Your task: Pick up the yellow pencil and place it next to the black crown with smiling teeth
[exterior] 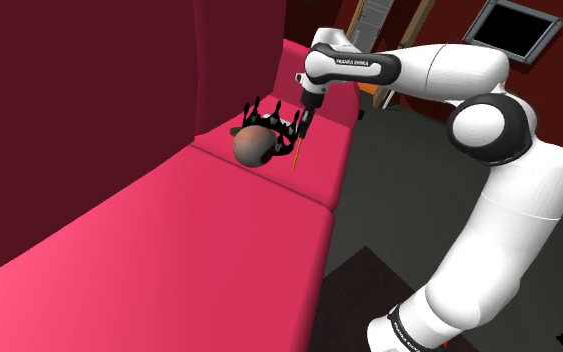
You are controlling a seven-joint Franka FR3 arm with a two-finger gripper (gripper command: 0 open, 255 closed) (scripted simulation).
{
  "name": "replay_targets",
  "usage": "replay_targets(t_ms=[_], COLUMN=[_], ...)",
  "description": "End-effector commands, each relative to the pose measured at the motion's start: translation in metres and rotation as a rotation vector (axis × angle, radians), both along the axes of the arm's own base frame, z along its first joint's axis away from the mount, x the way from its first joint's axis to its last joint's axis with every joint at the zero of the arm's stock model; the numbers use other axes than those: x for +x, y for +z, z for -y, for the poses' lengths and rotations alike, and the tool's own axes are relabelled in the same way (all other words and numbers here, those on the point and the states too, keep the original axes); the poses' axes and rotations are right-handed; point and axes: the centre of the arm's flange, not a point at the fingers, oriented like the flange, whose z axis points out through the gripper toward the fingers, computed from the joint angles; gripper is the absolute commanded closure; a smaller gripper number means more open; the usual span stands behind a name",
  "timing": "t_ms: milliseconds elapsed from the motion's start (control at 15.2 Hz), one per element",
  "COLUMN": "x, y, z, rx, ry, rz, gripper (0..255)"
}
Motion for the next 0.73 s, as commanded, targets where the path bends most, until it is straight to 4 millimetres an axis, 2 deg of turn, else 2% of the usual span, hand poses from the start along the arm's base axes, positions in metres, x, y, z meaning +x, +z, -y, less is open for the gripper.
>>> replay_targets(t_ms=[0, 660], x=[0.000, 0.000], y=[-0.013, -0.066], z=[0.000, 0.000], rx=[0.000, 0.000], ry=[0.000, 0.000], rz=[-0.002, -0.002], gripper=[255, 255])
